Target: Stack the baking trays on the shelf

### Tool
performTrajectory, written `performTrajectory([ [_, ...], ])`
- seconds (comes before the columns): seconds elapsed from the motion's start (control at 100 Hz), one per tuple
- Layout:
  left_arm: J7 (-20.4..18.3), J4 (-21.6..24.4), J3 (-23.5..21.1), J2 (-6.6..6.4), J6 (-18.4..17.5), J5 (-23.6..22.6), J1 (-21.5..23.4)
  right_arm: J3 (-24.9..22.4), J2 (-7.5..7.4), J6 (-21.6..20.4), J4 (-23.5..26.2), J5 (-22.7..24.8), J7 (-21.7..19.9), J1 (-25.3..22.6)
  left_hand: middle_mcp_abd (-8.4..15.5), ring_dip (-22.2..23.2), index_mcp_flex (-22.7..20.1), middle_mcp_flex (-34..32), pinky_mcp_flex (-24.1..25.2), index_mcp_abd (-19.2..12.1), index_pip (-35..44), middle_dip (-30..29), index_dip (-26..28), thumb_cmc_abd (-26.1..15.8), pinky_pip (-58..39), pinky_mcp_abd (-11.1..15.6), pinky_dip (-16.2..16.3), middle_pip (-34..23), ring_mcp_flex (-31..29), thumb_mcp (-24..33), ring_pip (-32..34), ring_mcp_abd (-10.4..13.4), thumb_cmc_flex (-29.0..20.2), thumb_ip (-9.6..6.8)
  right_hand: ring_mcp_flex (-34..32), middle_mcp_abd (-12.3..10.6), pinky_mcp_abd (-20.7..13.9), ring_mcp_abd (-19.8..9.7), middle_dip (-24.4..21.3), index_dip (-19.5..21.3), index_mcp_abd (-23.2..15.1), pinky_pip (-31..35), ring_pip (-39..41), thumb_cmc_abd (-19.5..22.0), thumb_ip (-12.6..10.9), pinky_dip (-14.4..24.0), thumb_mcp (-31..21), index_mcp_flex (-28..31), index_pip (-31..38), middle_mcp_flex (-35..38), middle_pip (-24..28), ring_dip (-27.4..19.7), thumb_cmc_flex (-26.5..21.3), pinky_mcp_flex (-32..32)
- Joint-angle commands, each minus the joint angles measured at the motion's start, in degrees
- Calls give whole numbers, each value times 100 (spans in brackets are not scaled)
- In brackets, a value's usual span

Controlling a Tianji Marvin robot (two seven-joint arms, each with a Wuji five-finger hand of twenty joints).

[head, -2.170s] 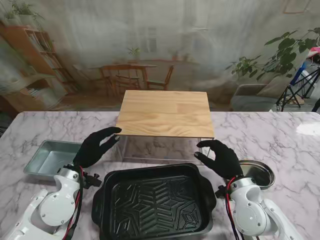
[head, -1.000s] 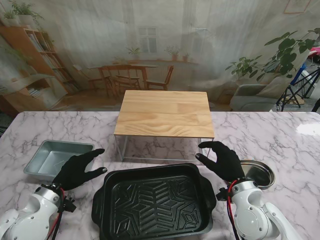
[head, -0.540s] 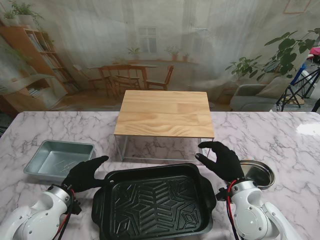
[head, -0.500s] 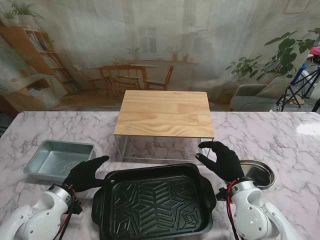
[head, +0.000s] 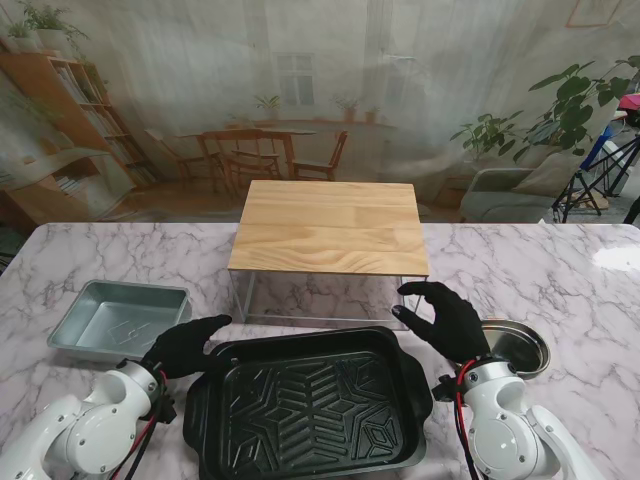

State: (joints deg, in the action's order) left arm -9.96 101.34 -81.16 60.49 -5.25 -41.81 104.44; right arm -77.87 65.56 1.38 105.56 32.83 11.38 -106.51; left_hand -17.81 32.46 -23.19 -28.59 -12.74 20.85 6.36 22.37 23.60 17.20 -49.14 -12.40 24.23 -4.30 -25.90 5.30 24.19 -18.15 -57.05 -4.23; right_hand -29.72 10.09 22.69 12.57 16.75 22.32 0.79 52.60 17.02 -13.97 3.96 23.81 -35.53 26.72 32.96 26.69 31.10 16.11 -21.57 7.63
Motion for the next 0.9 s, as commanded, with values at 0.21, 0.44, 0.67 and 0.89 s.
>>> performTrajectory([
  [0.21, -185, -262, 265, -28, 201, -120, -204, 20, 12, 47, 25, -14, -24, -32, 93, 205, 60, 77, -137, -102, 114, 199, 203, -153, -287, 422, 147, -150, -108, 149, 177, 95, -279, -198, 130, -9, -196, -124, 51, 22, -78, -99, -223, 196, -42, 100, -20, -154, 13, -1, 43, -14, 52, -92],
  [0.44, -280, -374, 431, -51, 313, -195, -346, 20, 15, 53, 33, -16, -12, -43, 180, 467, 67, 62, -211, -153, 109, 642, 242, -164, -477, 442, 218, -605, -170, 116, 344, 128, -356, -149, 134, -6, -200, -128, 50, 20, -76, -103, -226, 191, -44, 105, -16, -158, 11, 4, 42, -14, 55, -95],
  [0.67, -311, -485, 600, -64, 469, -300, -501, 28, 13, 69, 35, -39, -37, -40, 274, 687, -92, 12, -472, -262, 142, 681, 151, -359, -822, 437, 346, -1495, -485, 249, 547, 153, -775, -134, 140, -6, -202, -121, 51, 19, -77, -110, -228, 187, -44, 109, -3, -166, 10, 14, 43, -14, 62, -98],
  [0.89, -280, -514, 693, -55, 595, -321, -599, 32, 13, 74, 32, -63, -52, -34, 486, 913, -570, -827, -1090, -410, 972, 1680, 533, -261, -1420, 434, 433, -1814, -1188, 1362, 961, 282, -1263, 178, 130, 1, -202, -116, 50, 18, -73, -113, -227, 183, -47, 112, 2, -168, 10, 33, 42, -12, 64, -97],
])
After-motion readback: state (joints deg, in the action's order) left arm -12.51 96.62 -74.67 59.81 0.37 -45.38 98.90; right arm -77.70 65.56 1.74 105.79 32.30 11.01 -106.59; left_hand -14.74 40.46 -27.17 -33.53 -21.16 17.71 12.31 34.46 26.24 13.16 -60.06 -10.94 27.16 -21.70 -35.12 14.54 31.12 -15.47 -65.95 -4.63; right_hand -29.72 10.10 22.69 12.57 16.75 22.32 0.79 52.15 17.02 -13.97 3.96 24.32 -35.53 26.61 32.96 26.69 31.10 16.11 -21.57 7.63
